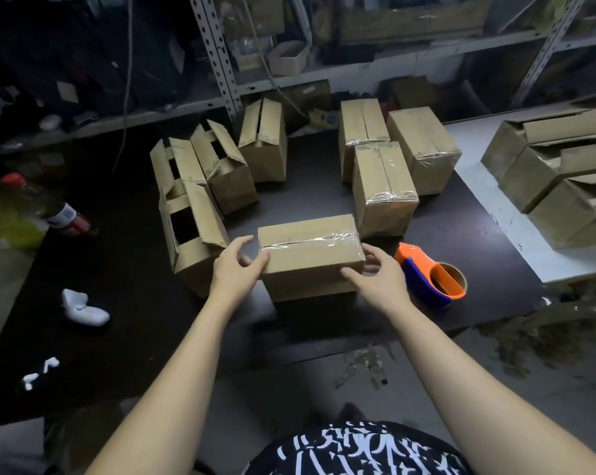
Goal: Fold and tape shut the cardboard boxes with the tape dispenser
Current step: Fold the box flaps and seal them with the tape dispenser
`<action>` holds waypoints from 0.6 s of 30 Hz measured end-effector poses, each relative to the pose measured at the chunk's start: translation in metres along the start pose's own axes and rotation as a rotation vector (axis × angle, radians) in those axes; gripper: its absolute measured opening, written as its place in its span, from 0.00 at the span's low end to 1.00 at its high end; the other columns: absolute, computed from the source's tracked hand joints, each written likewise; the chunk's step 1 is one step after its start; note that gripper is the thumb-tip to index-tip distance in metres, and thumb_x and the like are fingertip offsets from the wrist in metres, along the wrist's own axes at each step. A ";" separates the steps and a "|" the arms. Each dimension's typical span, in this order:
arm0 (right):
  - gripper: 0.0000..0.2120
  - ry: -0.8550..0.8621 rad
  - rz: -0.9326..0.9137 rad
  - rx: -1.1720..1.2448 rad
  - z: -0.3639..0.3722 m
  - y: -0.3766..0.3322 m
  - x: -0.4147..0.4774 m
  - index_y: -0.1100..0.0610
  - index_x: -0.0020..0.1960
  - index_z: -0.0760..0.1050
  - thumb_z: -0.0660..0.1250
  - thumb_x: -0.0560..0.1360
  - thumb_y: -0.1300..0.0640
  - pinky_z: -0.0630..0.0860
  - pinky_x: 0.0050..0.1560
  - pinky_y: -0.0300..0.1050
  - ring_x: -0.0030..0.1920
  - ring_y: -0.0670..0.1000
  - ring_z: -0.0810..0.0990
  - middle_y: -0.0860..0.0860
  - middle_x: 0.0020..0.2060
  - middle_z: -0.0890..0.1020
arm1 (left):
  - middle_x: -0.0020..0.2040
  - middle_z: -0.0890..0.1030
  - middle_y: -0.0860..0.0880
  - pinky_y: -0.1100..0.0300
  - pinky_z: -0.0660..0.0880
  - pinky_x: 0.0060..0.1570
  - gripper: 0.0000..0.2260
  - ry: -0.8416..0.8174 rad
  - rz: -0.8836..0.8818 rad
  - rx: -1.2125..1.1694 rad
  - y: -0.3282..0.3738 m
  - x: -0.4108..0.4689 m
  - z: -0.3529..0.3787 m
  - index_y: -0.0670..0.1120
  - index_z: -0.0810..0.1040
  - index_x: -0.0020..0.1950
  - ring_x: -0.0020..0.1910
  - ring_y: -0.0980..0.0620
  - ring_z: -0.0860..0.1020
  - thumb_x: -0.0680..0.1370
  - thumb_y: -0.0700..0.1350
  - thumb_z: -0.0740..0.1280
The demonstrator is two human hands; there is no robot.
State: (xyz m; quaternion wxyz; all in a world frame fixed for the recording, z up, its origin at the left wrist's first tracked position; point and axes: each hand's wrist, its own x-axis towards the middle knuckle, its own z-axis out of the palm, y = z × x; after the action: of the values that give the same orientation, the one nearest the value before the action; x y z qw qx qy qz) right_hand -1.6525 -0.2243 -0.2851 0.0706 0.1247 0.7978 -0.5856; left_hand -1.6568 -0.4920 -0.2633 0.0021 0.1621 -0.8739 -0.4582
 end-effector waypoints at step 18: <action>0.19 0.628 0.206 -0.243 -0.040 0.043 0.010 0.60 0.62 0.74 0.73 0.73 0.59 0.74 0.61 0.56 0.64 0.61 0.72 0.59 0.65 0.71 | 0.64 0.75 0.49 0.52 0.73 0.64 0.30 -0.200 -0.020 0.126 0.013 0.014 0.011 0.53 0.70 0.65 0.61 0.49 0.76 0.69 0.55 0.82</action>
State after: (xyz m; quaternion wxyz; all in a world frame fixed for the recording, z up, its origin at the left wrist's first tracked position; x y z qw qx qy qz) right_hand -1.6488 -0.1727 -0.3144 -0.1050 0.3692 0.8278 -0.4092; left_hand -1.6753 -0.4801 -0.2613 -0.0998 0.1240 -0.8952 -0.4163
